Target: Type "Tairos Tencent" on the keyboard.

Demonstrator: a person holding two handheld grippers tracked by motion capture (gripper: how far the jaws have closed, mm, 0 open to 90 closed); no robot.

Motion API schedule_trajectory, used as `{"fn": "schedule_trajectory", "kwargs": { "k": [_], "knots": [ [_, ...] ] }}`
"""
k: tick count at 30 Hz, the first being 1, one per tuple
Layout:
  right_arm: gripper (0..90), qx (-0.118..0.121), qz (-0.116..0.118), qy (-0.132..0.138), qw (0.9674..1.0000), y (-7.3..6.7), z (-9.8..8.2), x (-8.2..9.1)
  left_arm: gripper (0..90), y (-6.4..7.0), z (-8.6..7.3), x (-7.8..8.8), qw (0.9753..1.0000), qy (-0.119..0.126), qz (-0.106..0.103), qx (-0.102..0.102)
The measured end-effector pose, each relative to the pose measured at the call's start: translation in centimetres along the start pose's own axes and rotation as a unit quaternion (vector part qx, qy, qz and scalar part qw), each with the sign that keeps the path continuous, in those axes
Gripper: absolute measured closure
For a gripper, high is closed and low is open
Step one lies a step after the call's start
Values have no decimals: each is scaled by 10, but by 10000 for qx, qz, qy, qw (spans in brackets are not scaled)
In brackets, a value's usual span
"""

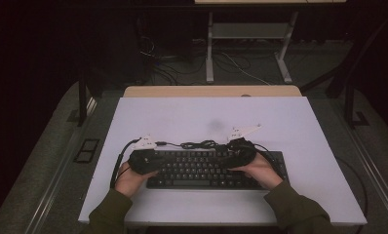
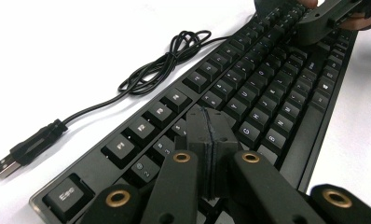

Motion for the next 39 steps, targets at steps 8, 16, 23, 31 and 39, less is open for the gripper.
{"fn": "schedule_trajectory", "kwargs": {
  "k": [8, 16, 23, 31, 39],
  "knots": [
    [420, 15, 3, 2, 10000, 0, 0, -1, 894, 4, 3, -16, 9998, -146, -92, -63],
    [420, 16, 8, -5, 10000, 0, 0, -1, 894, 7, 2, -29, 9992, -351, -157, -121],
    [420, 14, 4, -11, 10000, 0, 0, -1, 894, 8, 1, -35, 9989, -419, -147, -115],
    [420, 15, -5, 0, 10000, 0, 0, -1, 894, 8, 1, -36, 9989, -424, -155, -117],
    [420, 5, -8, -7, 10000, -1, 0, -1, 894, 9, 0, -36, 9983, -527, -153, -173]
  ]
}}
Point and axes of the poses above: each handheld gripper's, and its own axes: x roughly backward along the jaws, z roughly out of its top, y roughly to its right, the point moved 1 cm from there along -x, roughly forward along the jaws, and after that the axes turned 4 degrees about y, right-handed, at the moved point
